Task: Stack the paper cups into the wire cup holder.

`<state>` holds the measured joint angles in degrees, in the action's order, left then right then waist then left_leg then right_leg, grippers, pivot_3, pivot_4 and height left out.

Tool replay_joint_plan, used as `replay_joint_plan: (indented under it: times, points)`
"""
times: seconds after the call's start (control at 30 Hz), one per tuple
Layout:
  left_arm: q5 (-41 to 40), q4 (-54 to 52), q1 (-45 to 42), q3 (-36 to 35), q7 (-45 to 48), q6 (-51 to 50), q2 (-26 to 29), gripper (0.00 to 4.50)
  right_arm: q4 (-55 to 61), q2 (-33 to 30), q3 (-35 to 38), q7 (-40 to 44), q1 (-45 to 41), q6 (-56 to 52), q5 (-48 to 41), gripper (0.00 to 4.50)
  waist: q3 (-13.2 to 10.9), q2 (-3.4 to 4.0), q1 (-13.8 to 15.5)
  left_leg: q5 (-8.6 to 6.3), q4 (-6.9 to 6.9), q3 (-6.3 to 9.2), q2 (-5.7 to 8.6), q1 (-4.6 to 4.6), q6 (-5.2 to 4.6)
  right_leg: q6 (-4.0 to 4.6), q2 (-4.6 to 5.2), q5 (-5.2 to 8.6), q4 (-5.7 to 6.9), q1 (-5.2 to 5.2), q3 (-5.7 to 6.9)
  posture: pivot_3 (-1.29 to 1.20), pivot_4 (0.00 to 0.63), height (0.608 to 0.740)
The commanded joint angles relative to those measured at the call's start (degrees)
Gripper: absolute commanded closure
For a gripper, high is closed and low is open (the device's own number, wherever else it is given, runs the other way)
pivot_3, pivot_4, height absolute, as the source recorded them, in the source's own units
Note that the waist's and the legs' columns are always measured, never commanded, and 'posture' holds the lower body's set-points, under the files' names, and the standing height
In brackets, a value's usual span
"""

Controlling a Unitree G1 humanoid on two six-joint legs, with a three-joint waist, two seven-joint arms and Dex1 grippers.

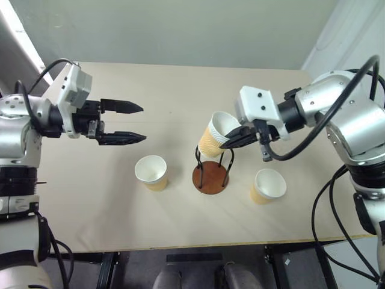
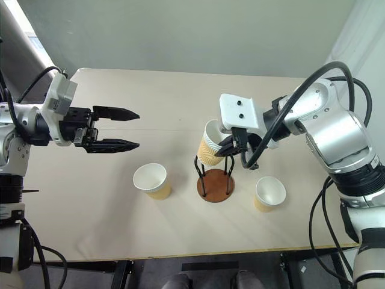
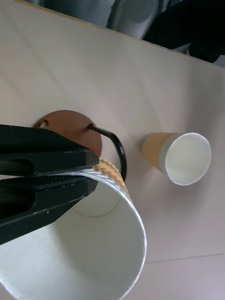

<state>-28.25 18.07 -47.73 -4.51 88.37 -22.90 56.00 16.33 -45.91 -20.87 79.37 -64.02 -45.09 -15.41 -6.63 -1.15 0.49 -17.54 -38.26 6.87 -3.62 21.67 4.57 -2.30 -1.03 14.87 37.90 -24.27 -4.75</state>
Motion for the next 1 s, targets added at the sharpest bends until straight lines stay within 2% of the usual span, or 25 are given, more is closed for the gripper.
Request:
replay_joint_plan:
  times: [0.03, 0.37, 0.5, 0.73, 0.87, 1.0]
  points:
    - [-0.4, -0.8, -0.2, -2.0, 0.2, 0.6, 0.7, 0.0, 2.4, -2.1, 0.7, 1.6, 0.1, 0.8, -0.8, 4.47, 0.0, -0.01, 0.0, 0.0, 0.0, 0.0, 0.0, 0.0, 0.0, 0.0, 0.0, 0.0, 0.0, 0.0, 0.0, 0.0, 0.15, 0.74]
    - [-0.2, -0.4, -0.6, -1.7, 0.2, 1.0, 0.6, 0.0, 3.7, -1.8, -0.5, 1.7, 1.7, 2.4, 0.0, 4.47, 0.0, -0.01, 0.0, 0.0, -0.02, 0.0, 0.0, 0.0, 0.0, 0.0, 0.0, 0.0, 0.02, 0.0, 0.0, 0.0, 0.15, 0.74]
    - [-0.2, -0.5, -0.5, -1.7, 0.1, 0.9, 0.6, 0.0, 3.2, -0.4, -0.3, 0.3, 1.3, 2.1, 0.2, 3.65, 0.0, -0.01, 0.0, 0.0, -0.02, 0.0, 0.0, 0.0, 0.0, 0.0, 0.0, 0.0, 0.02, 0.0, 0.0, 0.0, 0.15, 0.74]
    - [-0.4, -0.9, -0.2, -1.9, -0.1, 0.5, 0.7, 0.0, 2.9, 1.3, 1.2, -1.7, 0.6, -0.4, -1.2, 1.23, 0.0, -0.01, 0.0, 0.0, -0.02, 0.0, 0.0, 0.0, 0.0, 0.0, 0.0, 0.0, 0.01, 0.0, 0.0, 0.0, 0.15, 0.74]
    - [-0.8, -1.7, 0.2, -2.3, -0.5, -0.1, 0.8, 0.0, 1.4, 1.8, 4.1, -3.4, -0.9, -3.8, -3.2, 1.23, 0.0, -0.01, -0.1, 0.0, -0.02, 0.0, 0.0, 0.0, 0.0, 0.0, 0.0, 0.0, 0.02, -0.01, 0.0, 0.0, 0.15, 0.74]
    - [-1.3, -2.4, 0.8, -2.7, -0.9, -0.6, 0.9, 0.0, 2.2, -1.1, 6.7, -2.5, 0.3, -5.9, -6.1, 1.23, 0.0, -0.02, 0.1, 0.0, -0.01, 0.0, 0.0, 0.0, -0.01, 0.0, 0.0, 0.0, 0.0, 0.0, 0.0, 0.0, 0.15, 0.74]
